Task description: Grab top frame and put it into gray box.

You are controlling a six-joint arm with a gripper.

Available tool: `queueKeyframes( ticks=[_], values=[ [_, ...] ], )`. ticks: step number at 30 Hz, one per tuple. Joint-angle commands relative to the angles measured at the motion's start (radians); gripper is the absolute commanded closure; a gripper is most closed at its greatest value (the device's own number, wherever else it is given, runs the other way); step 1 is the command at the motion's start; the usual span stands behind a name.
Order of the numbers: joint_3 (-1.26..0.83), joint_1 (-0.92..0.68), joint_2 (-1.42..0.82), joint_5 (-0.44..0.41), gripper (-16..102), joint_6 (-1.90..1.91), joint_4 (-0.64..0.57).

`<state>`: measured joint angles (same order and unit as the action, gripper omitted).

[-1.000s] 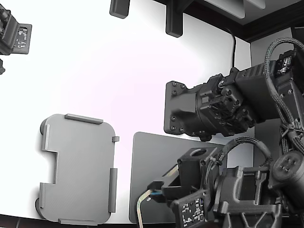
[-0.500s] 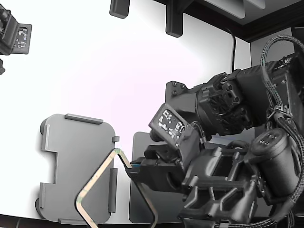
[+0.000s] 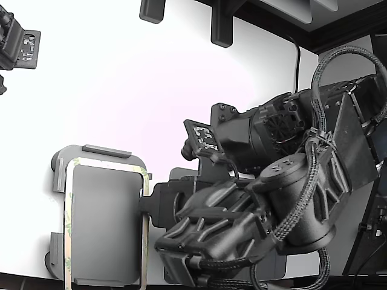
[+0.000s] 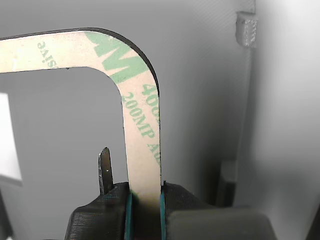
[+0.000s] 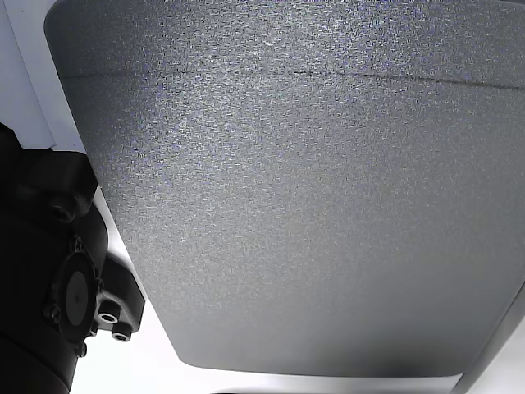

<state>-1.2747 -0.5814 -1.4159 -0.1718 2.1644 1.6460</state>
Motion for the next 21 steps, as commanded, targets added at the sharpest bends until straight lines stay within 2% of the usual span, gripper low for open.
queueKeyframes(
  ticks=[1,21],
  values=[
    [0.017,0.017,-0.014,0.002,98,-0.018,0.012],
    [-0.044,0.049,-0.009,0.044,98,0.003,0.012]
  ],
)
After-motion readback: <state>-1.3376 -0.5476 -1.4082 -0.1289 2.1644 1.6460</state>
